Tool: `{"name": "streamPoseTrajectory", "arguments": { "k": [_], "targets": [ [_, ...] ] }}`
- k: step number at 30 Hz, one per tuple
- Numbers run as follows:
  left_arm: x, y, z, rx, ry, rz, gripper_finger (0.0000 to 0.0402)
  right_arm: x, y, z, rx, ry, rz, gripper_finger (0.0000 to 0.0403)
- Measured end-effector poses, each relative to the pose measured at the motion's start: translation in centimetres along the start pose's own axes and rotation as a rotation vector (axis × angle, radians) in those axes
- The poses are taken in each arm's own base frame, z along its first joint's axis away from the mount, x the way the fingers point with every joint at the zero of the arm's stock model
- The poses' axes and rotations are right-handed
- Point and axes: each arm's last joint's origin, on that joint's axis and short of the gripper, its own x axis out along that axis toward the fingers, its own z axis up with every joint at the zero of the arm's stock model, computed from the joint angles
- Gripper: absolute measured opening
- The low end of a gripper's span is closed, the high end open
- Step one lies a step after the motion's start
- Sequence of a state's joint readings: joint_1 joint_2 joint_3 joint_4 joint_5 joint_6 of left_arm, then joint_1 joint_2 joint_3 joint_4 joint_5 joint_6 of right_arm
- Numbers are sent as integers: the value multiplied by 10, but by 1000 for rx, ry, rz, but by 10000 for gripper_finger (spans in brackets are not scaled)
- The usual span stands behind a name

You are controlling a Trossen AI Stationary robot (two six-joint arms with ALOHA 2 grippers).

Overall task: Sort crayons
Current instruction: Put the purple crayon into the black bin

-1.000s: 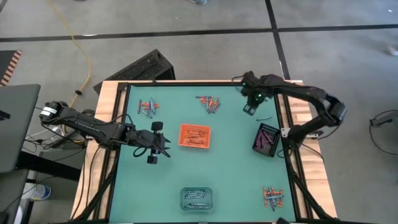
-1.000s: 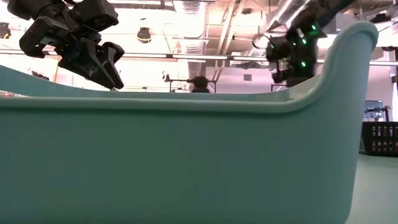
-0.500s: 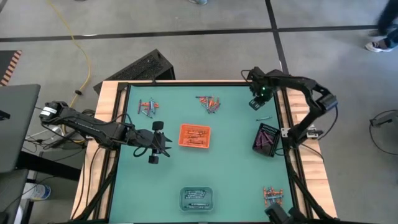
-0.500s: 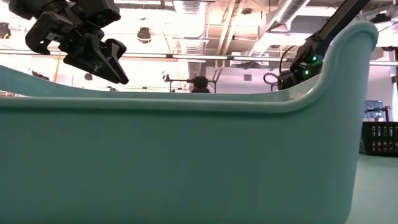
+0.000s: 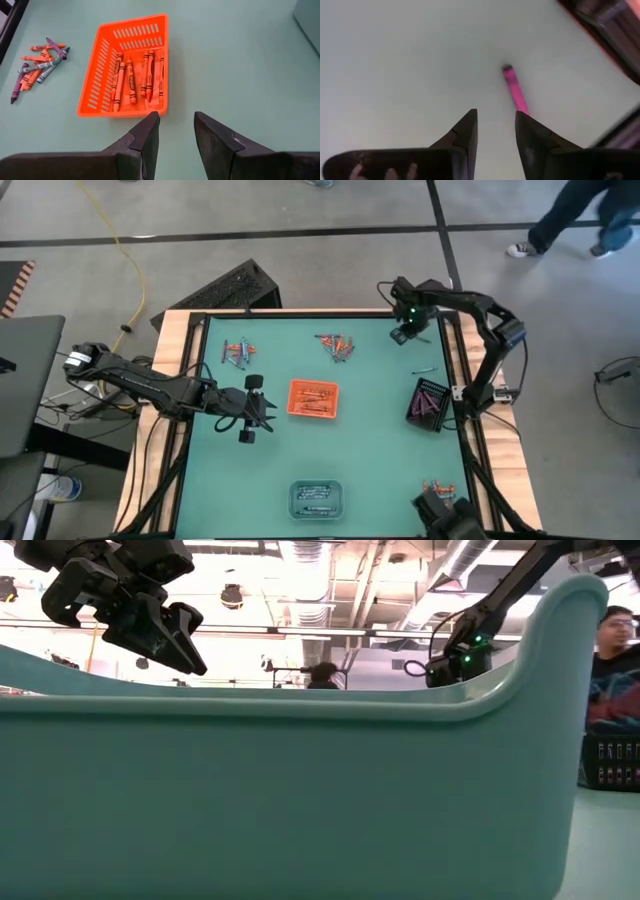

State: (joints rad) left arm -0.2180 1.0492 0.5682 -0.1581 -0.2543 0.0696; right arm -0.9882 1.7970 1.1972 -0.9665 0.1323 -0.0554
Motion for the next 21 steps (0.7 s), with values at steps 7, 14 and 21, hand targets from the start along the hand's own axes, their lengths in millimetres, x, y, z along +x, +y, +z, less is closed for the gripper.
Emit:
{"name": "streamPoseTrajectory", "arguments": {
  "k": [7, 14, 21],
  "targets": [
    [0, 0, 0, -4, 1, 0, 114, 16, 0, 23, -24, 120, -26, 123],
    [0, 0, -1, -3, 10, -4, 114, 22, -2, 39, -92, 184, -48, 123],
    [0, 0, -1, -3, 10, -4, 114, 37, -8, 40, -125, 252, -23, 123]
  ]
}}
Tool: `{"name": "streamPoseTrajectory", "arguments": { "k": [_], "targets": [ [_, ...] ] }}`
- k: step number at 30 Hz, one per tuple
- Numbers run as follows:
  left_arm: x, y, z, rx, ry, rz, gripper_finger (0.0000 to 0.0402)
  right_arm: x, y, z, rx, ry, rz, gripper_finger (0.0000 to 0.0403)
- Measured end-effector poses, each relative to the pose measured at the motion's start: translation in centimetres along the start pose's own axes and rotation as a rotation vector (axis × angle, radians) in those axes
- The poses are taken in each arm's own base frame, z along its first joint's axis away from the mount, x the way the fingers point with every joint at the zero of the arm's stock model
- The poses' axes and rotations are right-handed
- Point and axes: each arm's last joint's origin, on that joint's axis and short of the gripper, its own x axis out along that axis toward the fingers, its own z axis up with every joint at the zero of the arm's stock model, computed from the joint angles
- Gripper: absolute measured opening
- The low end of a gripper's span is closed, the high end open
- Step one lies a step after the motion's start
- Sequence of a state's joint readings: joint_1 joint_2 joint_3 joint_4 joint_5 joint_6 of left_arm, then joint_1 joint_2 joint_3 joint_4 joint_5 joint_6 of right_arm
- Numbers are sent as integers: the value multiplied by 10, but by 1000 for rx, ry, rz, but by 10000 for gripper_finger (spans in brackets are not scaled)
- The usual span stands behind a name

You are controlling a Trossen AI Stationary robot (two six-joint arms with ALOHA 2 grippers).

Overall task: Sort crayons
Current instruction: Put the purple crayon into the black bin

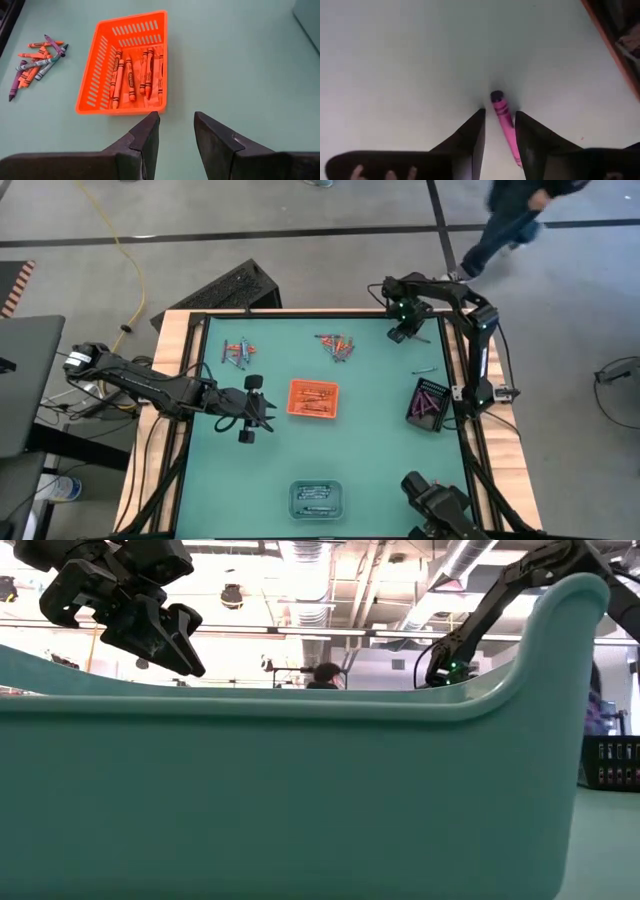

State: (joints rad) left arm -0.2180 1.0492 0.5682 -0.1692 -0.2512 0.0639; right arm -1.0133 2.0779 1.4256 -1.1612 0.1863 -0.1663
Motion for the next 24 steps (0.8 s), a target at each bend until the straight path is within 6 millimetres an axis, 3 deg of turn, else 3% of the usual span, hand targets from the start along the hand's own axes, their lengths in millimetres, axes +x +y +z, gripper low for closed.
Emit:
{"name": "streamPoseTrajectory", "arguments": {
  "k": [5, 12, 16, 20, 24],
  "targets": [
    [0, 0, 0, 0, 0, -4, 114, 9, -1, 2, -9, 37, 26, 109],
    [0, 0, 0, 0, -1, -4, 114, 3, 8, 5, -41, 44, 19, 15],
    [0, 0, 0, -7, -2, -4, 114, -4, 14, 8, -37, 25, 9, 9],
    [0, 0, 0, -21, -3, -5, 114, -20, 25, 8, -43, -33, 14, 3],
    [0, 0, 0, -23, -3, -6, 114, -47, 41, -4, -79, -87, 0, 2]
  ]
}}
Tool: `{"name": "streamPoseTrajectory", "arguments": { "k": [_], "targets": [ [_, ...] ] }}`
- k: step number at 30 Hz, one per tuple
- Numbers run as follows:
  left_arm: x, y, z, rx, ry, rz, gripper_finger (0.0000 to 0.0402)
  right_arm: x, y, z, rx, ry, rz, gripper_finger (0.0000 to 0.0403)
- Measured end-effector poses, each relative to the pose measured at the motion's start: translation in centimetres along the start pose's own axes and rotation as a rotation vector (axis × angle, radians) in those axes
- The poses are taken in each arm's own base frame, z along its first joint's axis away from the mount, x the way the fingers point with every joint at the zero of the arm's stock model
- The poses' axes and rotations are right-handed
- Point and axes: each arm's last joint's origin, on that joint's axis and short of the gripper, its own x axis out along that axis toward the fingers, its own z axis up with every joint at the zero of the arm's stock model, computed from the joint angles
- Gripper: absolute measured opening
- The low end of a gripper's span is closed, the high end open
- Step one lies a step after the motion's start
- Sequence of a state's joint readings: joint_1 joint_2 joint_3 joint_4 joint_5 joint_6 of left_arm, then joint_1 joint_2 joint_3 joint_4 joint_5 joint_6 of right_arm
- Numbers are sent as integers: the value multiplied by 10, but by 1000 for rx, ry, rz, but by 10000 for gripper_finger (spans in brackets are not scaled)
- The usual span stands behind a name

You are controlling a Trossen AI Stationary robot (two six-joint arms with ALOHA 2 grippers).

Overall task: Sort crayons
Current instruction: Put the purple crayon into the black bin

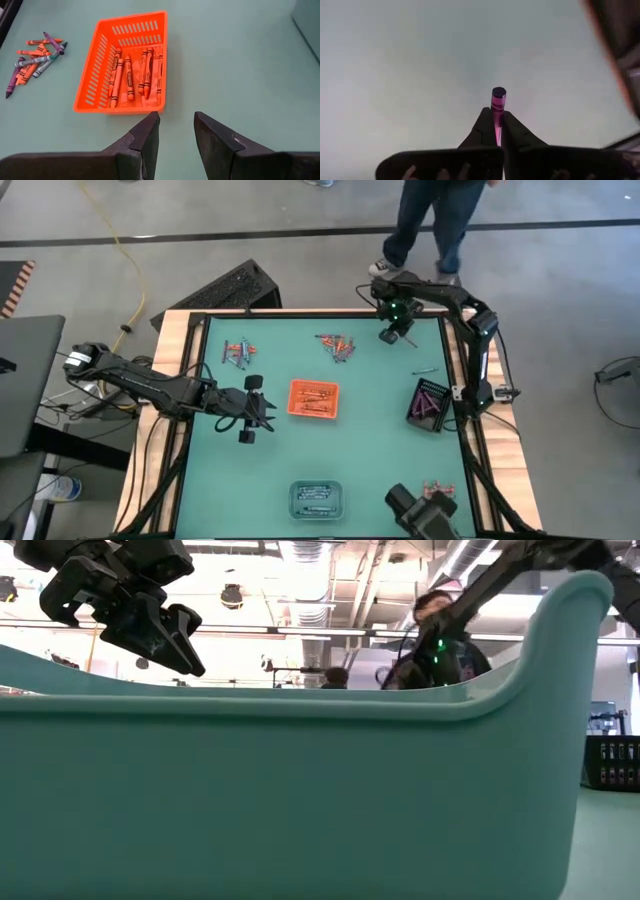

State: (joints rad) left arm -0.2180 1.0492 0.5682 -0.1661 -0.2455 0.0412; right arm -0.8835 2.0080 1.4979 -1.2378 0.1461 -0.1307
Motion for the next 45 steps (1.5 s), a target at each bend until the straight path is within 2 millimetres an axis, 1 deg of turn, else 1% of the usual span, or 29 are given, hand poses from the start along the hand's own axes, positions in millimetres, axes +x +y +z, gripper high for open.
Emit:
{"name": "streamPoseTrajectory", "arguments": {
  "k": [3, 7, 10, 14, 20, 27, 37, 39, 41, 45],
  "targets": [
    [0, 0, 0, 0, -1, 0, 114, -28, 15, -12, -22, -73, -6, 1],
    [0, 0, 0, -1, -5, 0, 114, -65, 37, -35, -14, -166, 30, 1],
    [0, 0, 1, -3, -7, 0, 114, -88, 53, -56, -6, -219, 57, 1],
    [0, 0, 1, -12, -7, 0, 114, -106, 76, -82, -3, -207, 96, 0],
    [0, 0, 1, -11, -7, -2, 114, -121, 116, -114, -1, -172, 87, 0],
    [0, 0, 1, 4, -6, -4, 114, -129, 158, -141, 5, -214, 48, 0],
    [0, -1, 0, 4, 3, -32, 114, -128, 213, -177, 11, -285, -5, 0],
    [0, -1, 0, 9, 2, -32, 114, -122, 221, -185, 14, -286, -20, 0],
    [0, -1, 0, 19, 0, -32, 114, -111, 226, -194, 28, -265, -41, 0],
    [0, -1, 0, 44, -2, -32, 114, -87, 225, -212, 92, -228, -88, 0]
  ]
}}
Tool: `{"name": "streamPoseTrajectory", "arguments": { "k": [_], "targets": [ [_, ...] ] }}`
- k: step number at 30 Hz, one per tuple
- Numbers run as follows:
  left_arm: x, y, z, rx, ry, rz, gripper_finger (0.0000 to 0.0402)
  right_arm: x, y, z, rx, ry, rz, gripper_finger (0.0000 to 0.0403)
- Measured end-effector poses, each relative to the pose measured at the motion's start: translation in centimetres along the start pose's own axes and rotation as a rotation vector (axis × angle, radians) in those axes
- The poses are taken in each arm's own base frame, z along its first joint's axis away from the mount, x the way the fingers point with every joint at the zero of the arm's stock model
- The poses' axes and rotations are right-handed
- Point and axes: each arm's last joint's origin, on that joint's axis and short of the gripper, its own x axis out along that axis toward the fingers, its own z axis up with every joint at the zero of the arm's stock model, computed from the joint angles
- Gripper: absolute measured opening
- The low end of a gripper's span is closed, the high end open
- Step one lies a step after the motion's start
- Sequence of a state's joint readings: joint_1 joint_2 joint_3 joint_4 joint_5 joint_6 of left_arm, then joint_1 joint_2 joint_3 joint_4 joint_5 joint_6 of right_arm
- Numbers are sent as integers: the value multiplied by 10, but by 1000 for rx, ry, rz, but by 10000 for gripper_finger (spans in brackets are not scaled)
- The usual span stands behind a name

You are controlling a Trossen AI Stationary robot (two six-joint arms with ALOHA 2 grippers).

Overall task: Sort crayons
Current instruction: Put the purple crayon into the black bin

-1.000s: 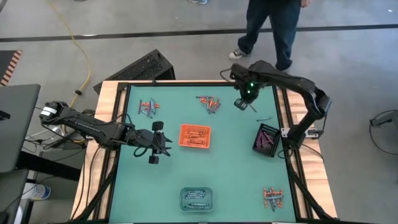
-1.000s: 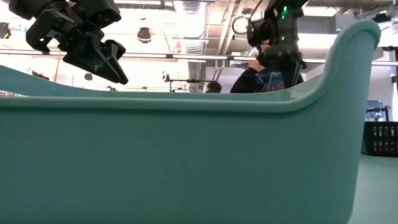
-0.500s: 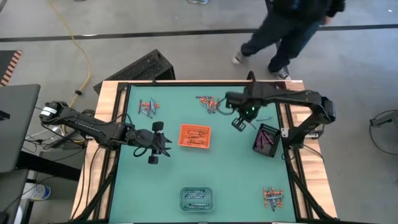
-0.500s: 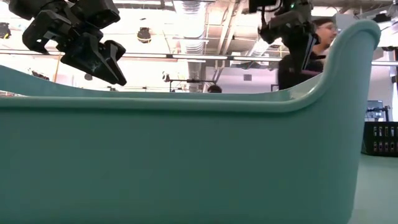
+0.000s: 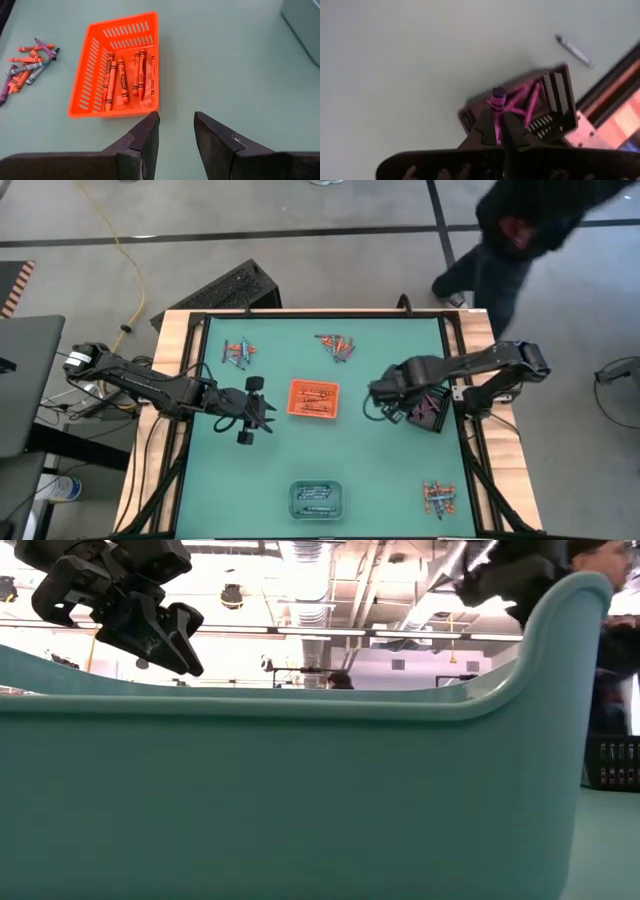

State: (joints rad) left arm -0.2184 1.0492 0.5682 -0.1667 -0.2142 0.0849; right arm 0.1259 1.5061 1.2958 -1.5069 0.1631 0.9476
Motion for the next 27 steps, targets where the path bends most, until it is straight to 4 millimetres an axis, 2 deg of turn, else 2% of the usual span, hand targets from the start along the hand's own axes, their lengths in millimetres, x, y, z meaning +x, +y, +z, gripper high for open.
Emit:
{"name": "streamPoseTrajectory", "arguments": {
  "k": [6, 14, 21, 27],
  "targets": [
    [0, 0, 0, 57, -5, 1, 114, 18, -21, -22, 210, -31, 51, 0],
    [0, -1, 1, 108, -20, -52, 114, 49, -52, -39, 480, -57, 87, 1],
    [-1, -6, 1, 185, -41, -214, 114, 72, -60, -44, 577, -60, 107, 12],
    [-1, -9, -3, 202, -18, -303, 114, 78, -60, -45, 596, -58, 105, 39]
  ]
}}
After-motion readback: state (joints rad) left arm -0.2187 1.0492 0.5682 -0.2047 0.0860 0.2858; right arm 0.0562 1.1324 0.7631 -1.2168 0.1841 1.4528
